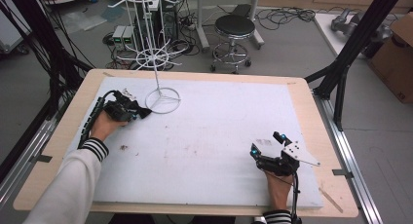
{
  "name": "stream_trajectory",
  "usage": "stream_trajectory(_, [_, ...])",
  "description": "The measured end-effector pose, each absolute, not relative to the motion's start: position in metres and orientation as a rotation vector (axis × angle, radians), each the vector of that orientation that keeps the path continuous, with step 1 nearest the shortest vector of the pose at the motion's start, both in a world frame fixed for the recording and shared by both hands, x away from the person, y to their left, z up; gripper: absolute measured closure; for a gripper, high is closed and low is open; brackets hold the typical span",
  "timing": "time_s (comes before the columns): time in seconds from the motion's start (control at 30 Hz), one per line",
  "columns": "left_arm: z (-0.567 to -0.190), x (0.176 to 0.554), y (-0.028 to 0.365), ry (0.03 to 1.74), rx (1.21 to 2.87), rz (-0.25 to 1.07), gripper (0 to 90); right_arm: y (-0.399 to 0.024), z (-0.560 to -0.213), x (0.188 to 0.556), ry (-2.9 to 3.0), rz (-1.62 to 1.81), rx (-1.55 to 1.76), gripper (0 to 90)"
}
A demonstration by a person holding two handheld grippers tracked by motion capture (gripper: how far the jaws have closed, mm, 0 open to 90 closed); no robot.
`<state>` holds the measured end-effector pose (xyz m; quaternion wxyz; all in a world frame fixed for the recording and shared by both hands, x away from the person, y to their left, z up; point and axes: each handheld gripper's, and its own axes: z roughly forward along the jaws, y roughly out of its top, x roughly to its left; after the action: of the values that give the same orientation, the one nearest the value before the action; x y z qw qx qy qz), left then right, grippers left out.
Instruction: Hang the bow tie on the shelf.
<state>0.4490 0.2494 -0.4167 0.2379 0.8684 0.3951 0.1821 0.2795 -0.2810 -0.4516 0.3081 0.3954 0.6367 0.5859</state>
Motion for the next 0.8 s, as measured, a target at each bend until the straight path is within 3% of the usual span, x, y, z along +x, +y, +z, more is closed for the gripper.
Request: stream_trajectory(0.8, [-0.388, 0.427, 0.264, 1.085, 2.168, 0.55, 88.0, -0.281, -0.452, 0.28, 1.681, 1.552, 1.044, 2.8])
